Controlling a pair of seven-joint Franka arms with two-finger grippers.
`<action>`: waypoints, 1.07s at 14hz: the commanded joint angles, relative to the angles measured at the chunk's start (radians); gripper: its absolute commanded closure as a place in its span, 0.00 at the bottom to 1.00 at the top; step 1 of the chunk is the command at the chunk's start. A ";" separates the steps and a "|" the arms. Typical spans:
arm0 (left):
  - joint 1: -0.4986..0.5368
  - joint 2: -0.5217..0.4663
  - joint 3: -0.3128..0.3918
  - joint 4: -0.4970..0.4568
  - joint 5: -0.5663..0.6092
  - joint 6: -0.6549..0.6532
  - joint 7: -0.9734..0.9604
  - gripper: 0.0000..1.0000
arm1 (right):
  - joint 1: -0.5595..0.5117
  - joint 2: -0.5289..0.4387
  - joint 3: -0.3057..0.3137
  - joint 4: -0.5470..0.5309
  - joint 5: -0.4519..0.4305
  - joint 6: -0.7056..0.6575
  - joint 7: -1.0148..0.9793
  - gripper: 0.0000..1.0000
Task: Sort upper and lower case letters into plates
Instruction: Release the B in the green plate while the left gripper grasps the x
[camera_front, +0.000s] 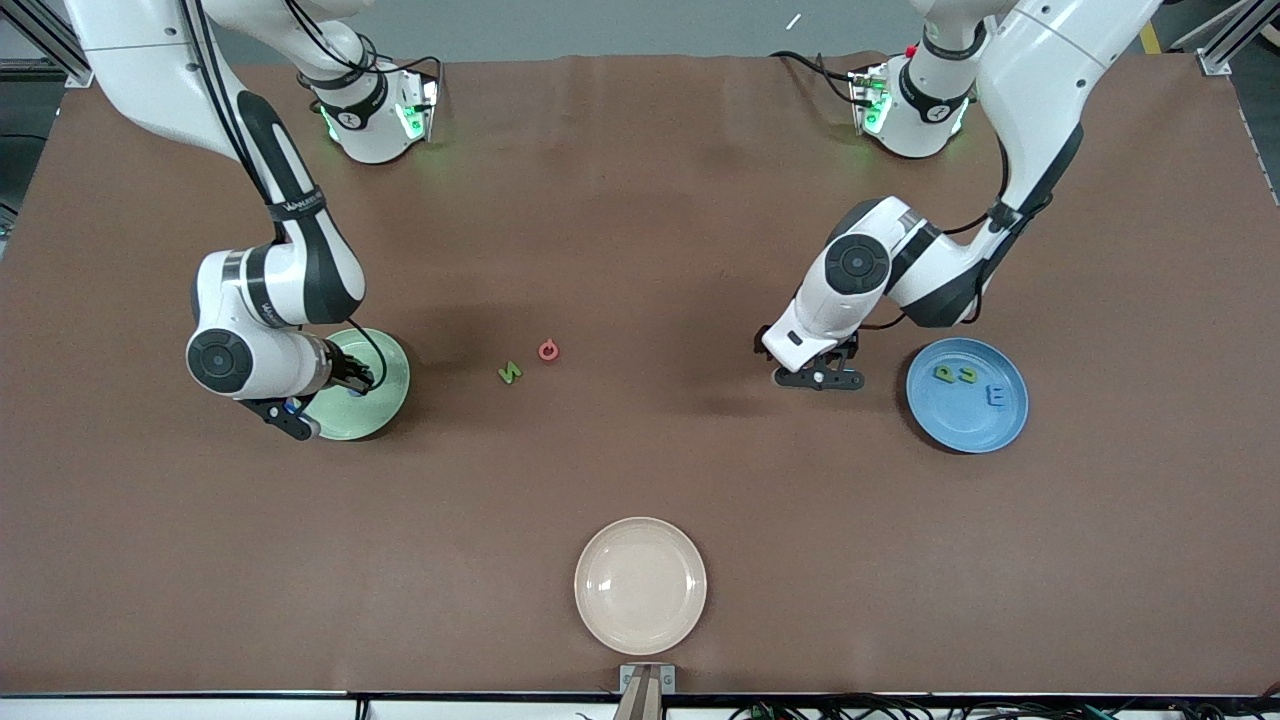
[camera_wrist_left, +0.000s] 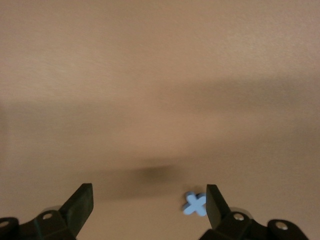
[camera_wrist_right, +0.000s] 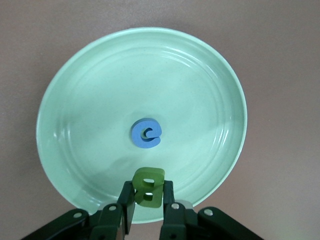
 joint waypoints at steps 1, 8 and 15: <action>-0.033 0.045 0.004 0.024 0.023 0.035 -0.029 0.01 | -0.026 -0.010 0.019 -0.058 -0.020 0.073 0.006 0.98; -0.070 0.088 0.009 0.014 0.076 0.035 -0.104 0.10 | -0.017 0.055 0.020 -0.074 -0.007 0.132 0.018 0.92; -0.085 0.103 0.010 0.006 0.084 0.029 -0.141 0.40 | -0.043 0.034 0.020 -0.027 -0.007 0.031 0.006 0.00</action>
